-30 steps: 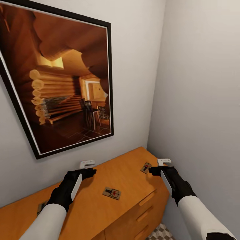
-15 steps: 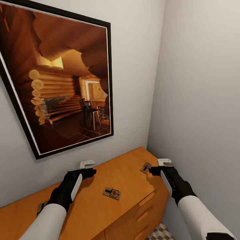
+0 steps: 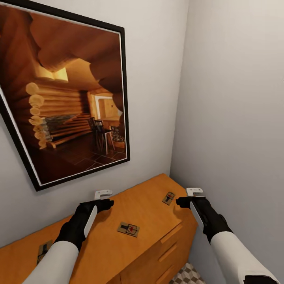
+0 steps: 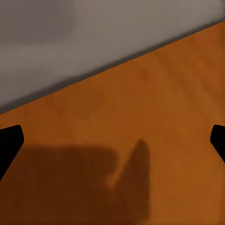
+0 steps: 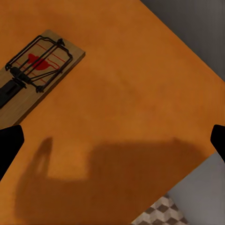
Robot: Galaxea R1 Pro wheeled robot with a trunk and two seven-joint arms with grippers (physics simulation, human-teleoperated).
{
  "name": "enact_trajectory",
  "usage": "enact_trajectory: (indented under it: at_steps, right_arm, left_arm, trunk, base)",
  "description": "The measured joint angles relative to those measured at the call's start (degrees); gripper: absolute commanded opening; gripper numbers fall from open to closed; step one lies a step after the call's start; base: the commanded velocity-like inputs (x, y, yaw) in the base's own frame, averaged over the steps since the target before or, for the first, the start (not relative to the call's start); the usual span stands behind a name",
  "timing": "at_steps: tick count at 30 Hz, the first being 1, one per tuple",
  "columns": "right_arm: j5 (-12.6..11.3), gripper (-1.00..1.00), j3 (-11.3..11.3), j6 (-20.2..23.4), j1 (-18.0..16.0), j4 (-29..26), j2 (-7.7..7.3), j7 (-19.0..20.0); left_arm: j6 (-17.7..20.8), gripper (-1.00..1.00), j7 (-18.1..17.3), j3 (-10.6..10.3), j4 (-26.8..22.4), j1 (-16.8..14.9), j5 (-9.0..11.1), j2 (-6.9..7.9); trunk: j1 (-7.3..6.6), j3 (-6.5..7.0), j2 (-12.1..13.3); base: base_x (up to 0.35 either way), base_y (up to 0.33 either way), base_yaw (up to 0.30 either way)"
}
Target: Take the four mousetraps from the cabinet in the bathroom and place them on the bathroom floor. Make sure all four end up on the same floor surface, and ensure that at least two of them are either under or directly next to the same bathroom sink.
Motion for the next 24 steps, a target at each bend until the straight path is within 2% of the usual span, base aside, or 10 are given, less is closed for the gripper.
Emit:
enact_trajectory:
  at_steps: [17,24]
  right_arm:
    - [0.0,1.0,0.0,0.0,0.0,0.0,0.01,0.0]
    - [0.0,1.0,0.0,0.0,0.0,0.0,0.0,0.0]
  left_arm:
    - [0.0,1.0,0.0,0.0,0.0,0.0,0.0,0.0]
    - [0.0,1.0,0.0,0.0,0.0,0.0,0.0,0.0]
  trunk:
    - [0.0,0.01,0.0]
    - [0.0,0.07,0.0]
  base:
    - [0.0,0.0,-0.004]
    - [0.0,0.0,-0.146]
